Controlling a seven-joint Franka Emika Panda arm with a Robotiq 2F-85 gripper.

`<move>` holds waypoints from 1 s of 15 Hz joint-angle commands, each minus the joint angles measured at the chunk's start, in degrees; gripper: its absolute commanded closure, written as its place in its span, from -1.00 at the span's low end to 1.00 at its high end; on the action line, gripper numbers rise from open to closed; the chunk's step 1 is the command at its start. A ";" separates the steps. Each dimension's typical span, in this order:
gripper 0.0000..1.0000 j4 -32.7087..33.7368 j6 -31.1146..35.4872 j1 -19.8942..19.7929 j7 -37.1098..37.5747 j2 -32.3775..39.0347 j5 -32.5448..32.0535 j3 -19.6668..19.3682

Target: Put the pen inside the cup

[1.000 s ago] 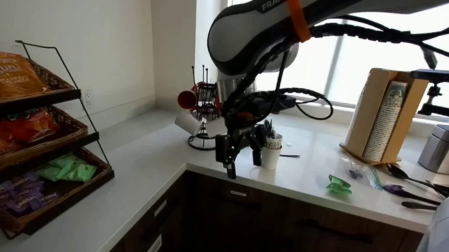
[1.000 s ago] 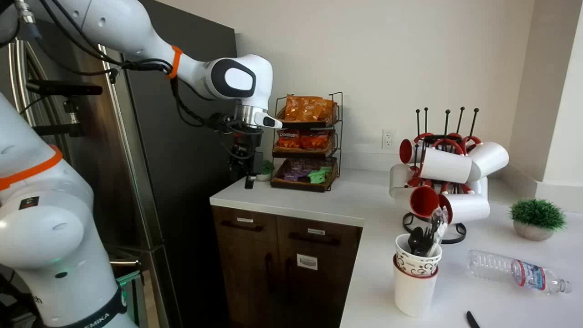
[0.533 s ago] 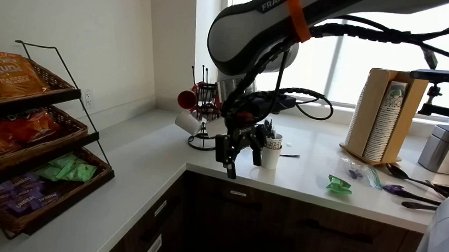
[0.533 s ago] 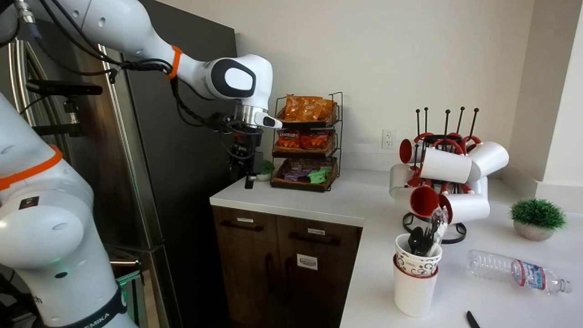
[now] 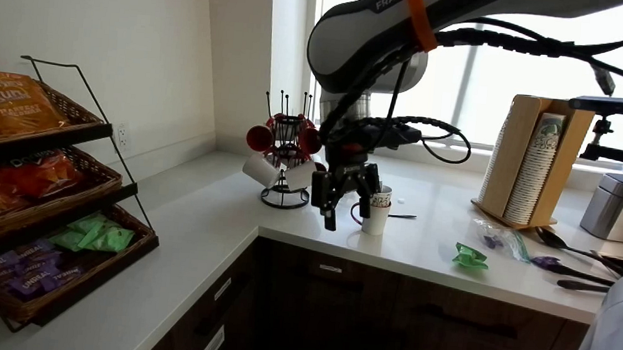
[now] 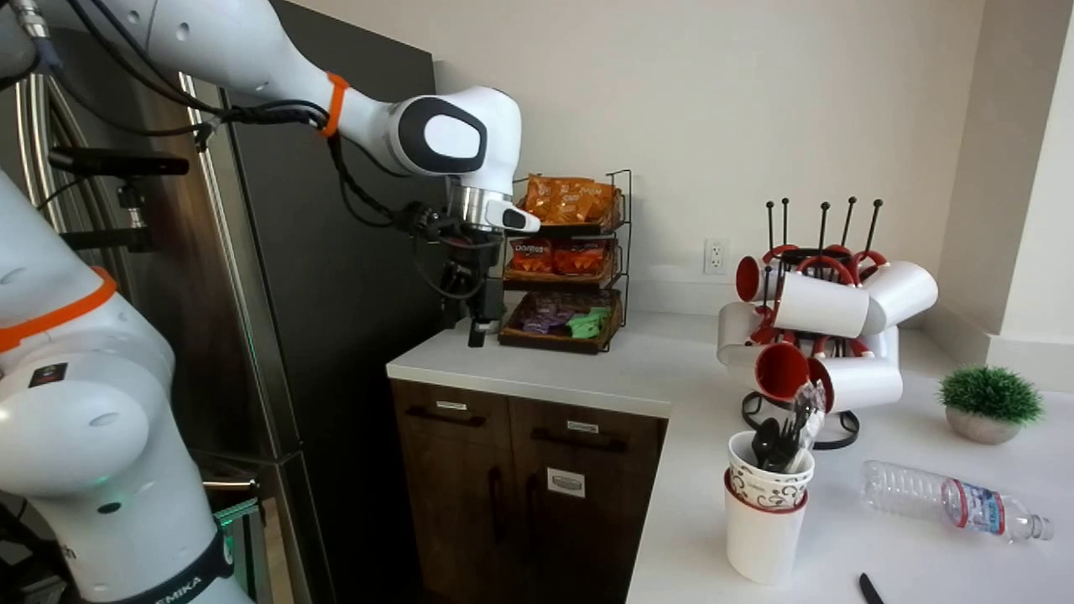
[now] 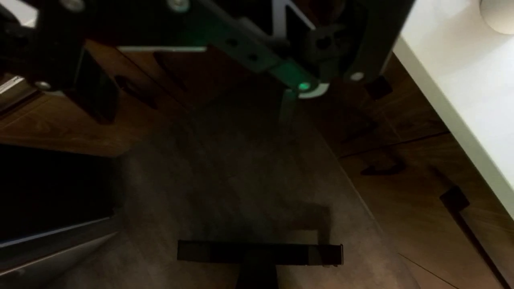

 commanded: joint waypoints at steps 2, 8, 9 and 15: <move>-1.00 4.99 -1.02 0.41 -17.57 2.56 -2.62 -10.77; -1.00 8.98 7.51 -4.17 -43.86 9.92 -10.15 -18.79; -1.00 9.34 10.68 -5.61 -44.69 11.46 -12.79 -18.54; -1.00 8.34 26.55 -11.06 -42.98 15.59 -20.19 -17.32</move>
